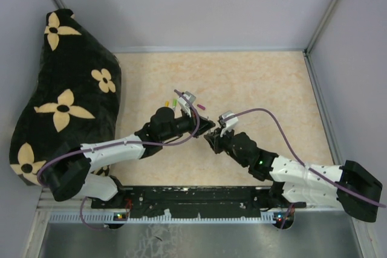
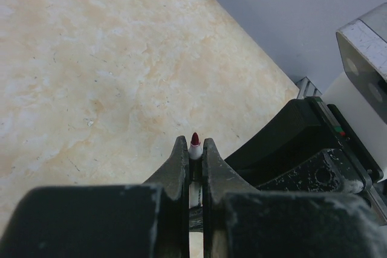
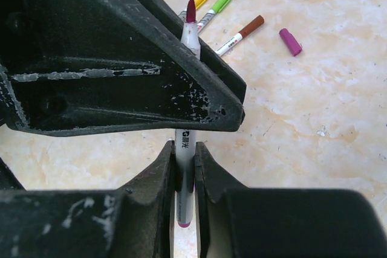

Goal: Insert the pens into the pen caps

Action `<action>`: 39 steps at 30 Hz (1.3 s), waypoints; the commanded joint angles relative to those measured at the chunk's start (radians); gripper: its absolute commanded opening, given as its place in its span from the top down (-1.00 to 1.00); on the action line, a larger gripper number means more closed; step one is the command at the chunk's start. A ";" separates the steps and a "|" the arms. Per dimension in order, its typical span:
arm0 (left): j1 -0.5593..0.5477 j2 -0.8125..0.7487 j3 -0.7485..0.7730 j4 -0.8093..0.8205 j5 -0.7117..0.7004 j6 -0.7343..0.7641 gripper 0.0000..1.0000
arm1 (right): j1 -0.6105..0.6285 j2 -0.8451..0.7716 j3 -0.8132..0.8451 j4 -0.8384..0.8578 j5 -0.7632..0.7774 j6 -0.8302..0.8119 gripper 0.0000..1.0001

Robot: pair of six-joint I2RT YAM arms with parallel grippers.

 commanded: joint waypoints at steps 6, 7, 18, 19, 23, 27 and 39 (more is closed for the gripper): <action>-0.013 -0.014 0.018 0.011 -0.044 0.008 0.38 | -0.002 -0.028 0.052 0.028 0.019 0.017 1.00; -0.013 -0.015 0.015 0.013 -0.054 0.000 0.05 | -0.002 -0.030 0.049 0.026 0.021 0.023 1.00; 0.027 -0.129 -0.009 -0.095 -0.214 -0.026 -0.63 | -0.086 -0.152 -0.015 -0.059 0.123 0.142 1.00; 0.040 -0.131 -0.003 -0.121 -0.217 -0.020 -0.65 | -0.092 -0.179 -0.027 -0.061 0.130 0.137 1.00; 0.089 -0.075 0.054 -0.230 -0.216 0.032 -0.68 | -0.096 -0.273 -0.053 -0.076 0.149 0.079 1.00; 0.132 0.022 0.122 -0.265 -0.175 0.064 -0.69 | -0.097 -0.328 -0.063 -0.102 0.133 0.043 1.00; 0.223 0.355 0.417 -0.378 -0.063 0.175 -0.68 | -0.097 -0.404 -0.077 -0.135 0.106 0.035 1.00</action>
